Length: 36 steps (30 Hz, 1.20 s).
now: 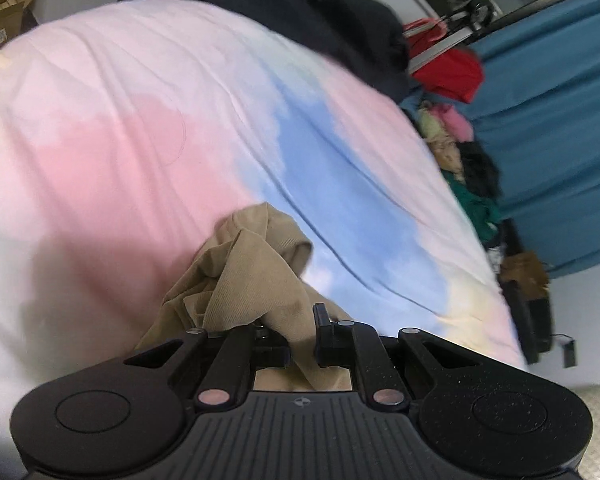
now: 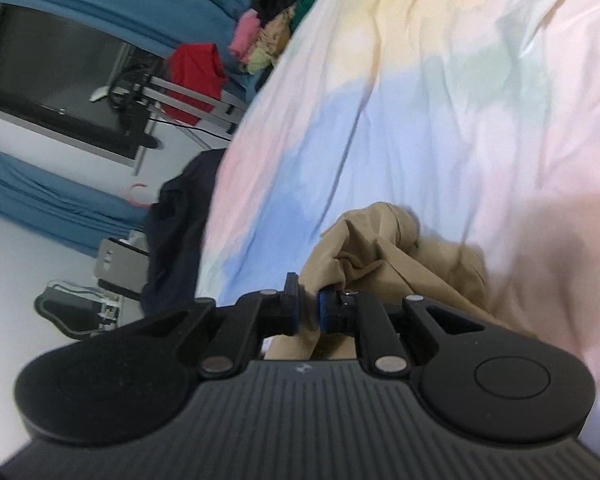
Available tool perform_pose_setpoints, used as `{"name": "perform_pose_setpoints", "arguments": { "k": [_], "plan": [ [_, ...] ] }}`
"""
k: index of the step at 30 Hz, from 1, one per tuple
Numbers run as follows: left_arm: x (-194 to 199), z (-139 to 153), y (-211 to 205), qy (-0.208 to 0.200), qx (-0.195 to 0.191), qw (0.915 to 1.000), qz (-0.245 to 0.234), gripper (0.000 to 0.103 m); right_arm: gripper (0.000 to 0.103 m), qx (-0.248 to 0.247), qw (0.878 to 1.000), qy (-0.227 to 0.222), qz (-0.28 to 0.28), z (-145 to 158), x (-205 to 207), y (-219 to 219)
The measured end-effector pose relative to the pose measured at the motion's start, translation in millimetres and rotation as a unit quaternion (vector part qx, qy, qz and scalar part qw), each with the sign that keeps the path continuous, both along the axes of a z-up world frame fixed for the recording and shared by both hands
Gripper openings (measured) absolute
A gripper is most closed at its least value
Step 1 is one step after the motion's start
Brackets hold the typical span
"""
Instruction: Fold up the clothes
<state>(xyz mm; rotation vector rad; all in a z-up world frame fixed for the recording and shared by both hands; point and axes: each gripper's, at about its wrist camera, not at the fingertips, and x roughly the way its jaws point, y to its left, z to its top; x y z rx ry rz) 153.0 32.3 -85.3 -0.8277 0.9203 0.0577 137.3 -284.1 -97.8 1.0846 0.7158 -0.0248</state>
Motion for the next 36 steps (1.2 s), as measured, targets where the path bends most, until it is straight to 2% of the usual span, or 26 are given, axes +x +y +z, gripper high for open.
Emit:
{"name": "perform_pose_setpoints", "arguments": {
  "k": [4,9,17,19,20,21,23,24,25,26,27,28,30,32,35,36],
  "plan": [
    [20,-19,-6,-0.010,0.021,0.9994,-0.023,0.011,0.012,-0.021,1.000,0.011,0.015,-29,28,-4],
    [41,-40,-13,-0.025,0.048,0.9971,-0.055,0.013,0.012,-0.003,0.999,0.036,0.022,-59,47,-15],
    [37,-47,-10,-0.048,0.047,0.9949,-0.076,0.014,0.013,0.001,0.999,0.040,0.032,-62,51,-12],
    [37,-46,-10,-0.053,0.039,0.9934,-0.094,0.022,0.014,-0.008,0.999,0.038,0.035,-61,50,-11],
    [39,-43,-11,-0.058,0.038,0.9915,-0.110,0.033,0.014,-0.010,0.999,0.038,0.037,-59,48,-11],
    [39,-39,-12,-0.064,0.041,0.9892,-0.125,0.046,0.015,-0.011,0.998,0.037,0.042,-57,48,-11],
    [37,-30,-15,-0.079,0.050,0.9843,-0.149,0.060,0.020,-0.025,0.997,0.024,0.064,-47,47,-9],
    [33,-24,-16,-0.092,0.054,0.9824,-0.154,0.070,0.032,-0.034,0.996,0.015,0.076,-42,46,-8],
    [29,-18,-17,-0.106,0.058,0.9798,-0.159,0.076,0.055,-0.042,0.995,-0.003,0.090,-34,44,-6],
    [24,-11,-19,-0.123,0.065,0.9766,-0.164,0.084,0.069,-0.051,0.993,-0.030,0.104,-24,41,-3],
    [19,-4,-21,-0.139,0.077,0.9722,-0.172,0.086,0.092,-0.059,0.989,-0.058,0.119,-15,38,0],
    [14,3,-24,-0.153,0.091,0.9669,-0.183,0.087,0.094,-0.066,0.985,-0.086,0.133,-4,34,3],
    [5,15,-32,-0.174,0.132,0.9506,-0.220,0.095,0.092,-0.082,0.975,-0.134,0.159,16,25,9],
    [-6,23,-38,-0.195,0.178,0.9352,-0.236,0.096,0.092,-0.110,0.967,-0.158,0.168,32,15,14],
    [-12,20,-46,-0.184,0.222,0.9248,-0.249,0.097,0.092,-0.184,0.955,-0.171,0.158,42,1,18],
    [-11,18,-49,-0.174,0.230,0.9223,-0.257,0.097,0.083,-0.206,0.950,-0.170,0.164,42,-1,20]
  ]
}}
